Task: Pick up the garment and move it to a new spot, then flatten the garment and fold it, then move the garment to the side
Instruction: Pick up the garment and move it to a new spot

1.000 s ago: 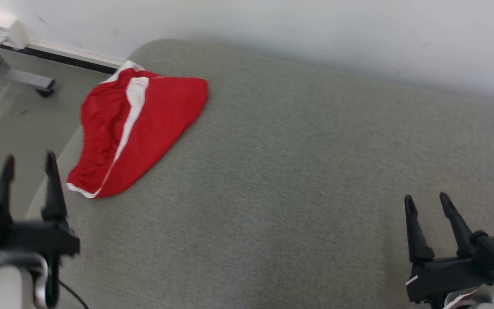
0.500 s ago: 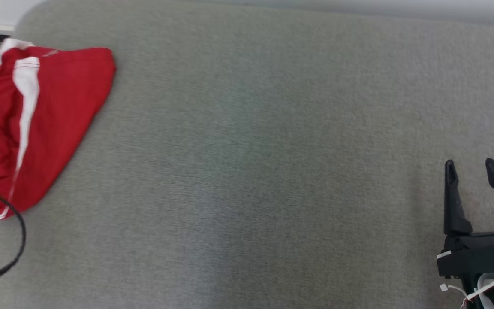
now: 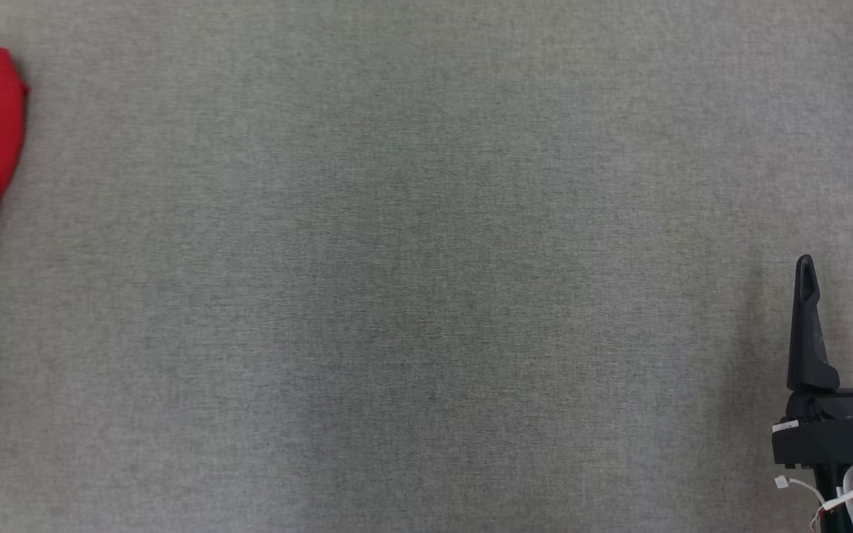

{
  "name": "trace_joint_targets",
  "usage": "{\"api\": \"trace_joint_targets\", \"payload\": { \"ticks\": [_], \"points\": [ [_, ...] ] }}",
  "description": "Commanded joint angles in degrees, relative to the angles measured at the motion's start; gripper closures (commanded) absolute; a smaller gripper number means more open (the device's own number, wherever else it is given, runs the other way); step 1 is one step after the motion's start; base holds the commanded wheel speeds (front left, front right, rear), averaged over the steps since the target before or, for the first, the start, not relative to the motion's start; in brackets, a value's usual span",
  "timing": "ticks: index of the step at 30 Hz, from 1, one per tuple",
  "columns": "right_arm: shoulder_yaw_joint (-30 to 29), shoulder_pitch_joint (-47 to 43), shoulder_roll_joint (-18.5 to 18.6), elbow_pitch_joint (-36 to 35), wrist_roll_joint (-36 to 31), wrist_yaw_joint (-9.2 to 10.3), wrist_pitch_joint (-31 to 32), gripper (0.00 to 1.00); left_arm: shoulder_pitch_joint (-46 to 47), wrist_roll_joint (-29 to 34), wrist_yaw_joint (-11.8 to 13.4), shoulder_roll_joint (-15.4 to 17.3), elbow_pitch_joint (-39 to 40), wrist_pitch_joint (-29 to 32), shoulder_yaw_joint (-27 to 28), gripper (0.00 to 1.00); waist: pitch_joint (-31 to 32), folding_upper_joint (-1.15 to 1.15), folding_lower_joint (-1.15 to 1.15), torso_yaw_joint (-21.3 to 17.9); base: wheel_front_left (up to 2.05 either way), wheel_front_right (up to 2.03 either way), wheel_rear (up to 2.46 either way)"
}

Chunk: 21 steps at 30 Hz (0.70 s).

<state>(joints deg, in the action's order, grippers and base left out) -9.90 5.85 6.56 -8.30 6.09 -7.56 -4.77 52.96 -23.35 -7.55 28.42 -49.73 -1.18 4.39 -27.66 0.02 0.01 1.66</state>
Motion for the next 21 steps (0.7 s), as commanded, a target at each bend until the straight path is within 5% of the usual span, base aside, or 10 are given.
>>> {"api": "trace_joint_targets", "payload": {
  "ticks": [1, 13, 14, 15, 21],
  "points": [
    [-0.2, 0.2, -0.3, -0.3, -0.4, 0.17, 0.1, 0.00, 0.7, -0.8, 0.2, 1.0, -2.1, 0.6, 0.0, 0.00, -1.2, -0.02, -0.01, -1.3, 0.00, 0.00, 0.00],
    [0.2, 0.8, 0.1, -1.3, -0.8, 0.17, 1.2, 0.00, -0.1, -7.2, 0.2, 0.3, -13.0, 13.9, -8.0, 0.00, -0.2, -0.02, -0.01, -0.6, 0.00, 0.00, 0.00],
    [0.3, 0.8, 0.1, -1.3, -0.9, 0.17, 1.3, 0.00, -0.5, -6.8, 0.2, 0.4, -13.4, 15.0, -9.4, 0.59, -0.2, -0.02, -0.01, -0.6, 0.00, 0.00, 0.00],
    [0.4, 0.9, 0.1, -1.3, -0.9, 0.17, 1.4, 0.00, -0.7, -7.3, 0.2, 0.4, -13.6, 15.6, -10.0, 1.00, -0.2, -0.02, -0.01, -0.7, 0.00, 0.00, 0.00],
    [0.6, 1.1, -0.3, -0.7, -0.8, 0.17, 1.2, 0.00, 1.4, -7.4, 0.2, 2.4, -13.2, 10.2, -12.6, 1.00, 0.8, -0.02, -0.01, -0.3, 0.00, 0.00, 0.00]
  ]
}}
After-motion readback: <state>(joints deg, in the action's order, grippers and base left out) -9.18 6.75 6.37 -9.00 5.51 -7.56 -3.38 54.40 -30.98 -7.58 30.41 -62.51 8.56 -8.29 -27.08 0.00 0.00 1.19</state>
